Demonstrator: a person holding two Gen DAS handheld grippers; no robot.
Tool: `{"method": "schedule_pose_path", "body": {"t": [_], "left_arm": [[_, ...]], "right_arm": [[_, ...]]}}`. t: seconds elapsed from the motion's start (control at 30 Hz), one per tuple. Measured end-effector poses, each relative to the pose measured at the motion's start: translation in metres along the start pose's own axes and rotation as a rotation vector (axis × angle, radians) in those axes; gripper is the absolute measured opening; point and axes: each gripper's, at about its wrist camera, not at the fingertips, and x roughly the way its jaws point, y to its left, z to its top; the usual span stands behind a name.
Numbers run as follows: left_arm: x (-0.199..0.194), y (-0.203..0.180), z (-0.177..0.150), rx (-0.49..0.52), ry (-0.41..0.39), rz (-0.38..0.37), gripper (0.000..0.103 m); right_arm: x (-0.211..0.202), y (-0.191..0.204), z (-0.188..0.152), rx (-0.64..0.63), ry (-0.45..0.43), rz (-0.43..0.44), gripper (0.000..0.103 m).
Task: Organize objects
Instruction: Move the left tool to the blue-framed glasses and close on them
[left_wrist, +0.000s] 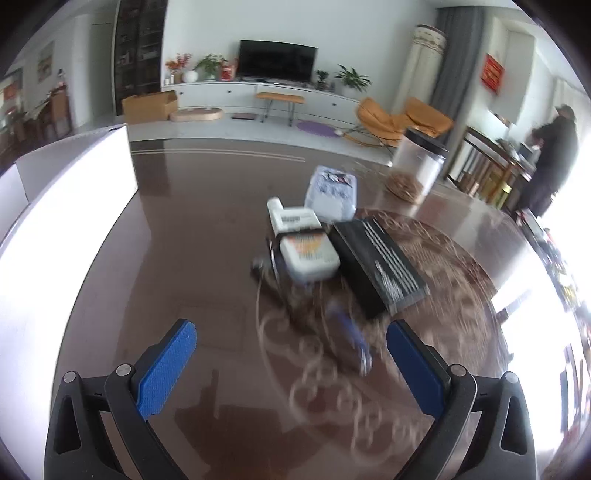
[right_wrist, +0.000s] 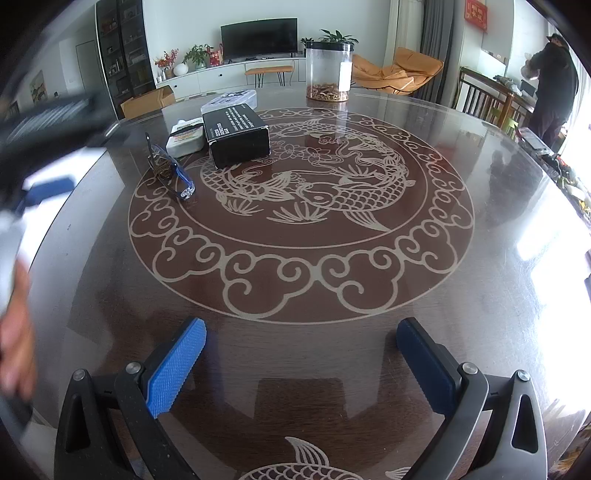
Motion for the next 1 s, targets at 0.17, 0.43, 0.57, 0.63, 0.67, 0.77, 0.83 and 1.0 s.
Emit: {"method": "schedule_pose_path", "body": {"t": [0.17,0.43,0.57,0.63,0.67,0.77,0.83,1.0], "left_arm": [[0.045,-0.007,0.005,0.022,0.081,0.046,0.103],[0.069,-0.007,0.001,0.045,0.119,0.144,0.103],[0.074,-0.006,0.005,0.099,0.130,0.132,0.103],[0.071,-0.002,0.005,0.113,0.125,0.125,0.100],[0.067,0.000,0.005,0.120,0.107,0.121,0.086],[0.056,0.009,0.003,0.148,0.072,0.106,0.046],[0.050,0.015,0.000,0.157,0.074,0.100,0.031],[0.030,0.034,-0.020,0.175,0.080,0.081,0.029]], "right_arm": [[0.000,0.000,0.000,0.001,0.000,0.000,0.103],[0.000,0.000,0.000,0.001,0.000,0.000,0.103],[0.000,0.000,0.000,0.001,0.000,-0.001,0.103],[0.000,0.000,0.000,0.001,0.000,-0.001,0.103],[0.000,0.000,0.000,0.001,0.000,-0.001,0.103],[0.000,0.000,0.000,0.001,0.000,-0.001,0.103],[0.000,0.000,0.000,0.001,0.000,-0.001,0.103],[0.000,0.000,0.000,0.001,0.000,-0.001,0.103]]}}
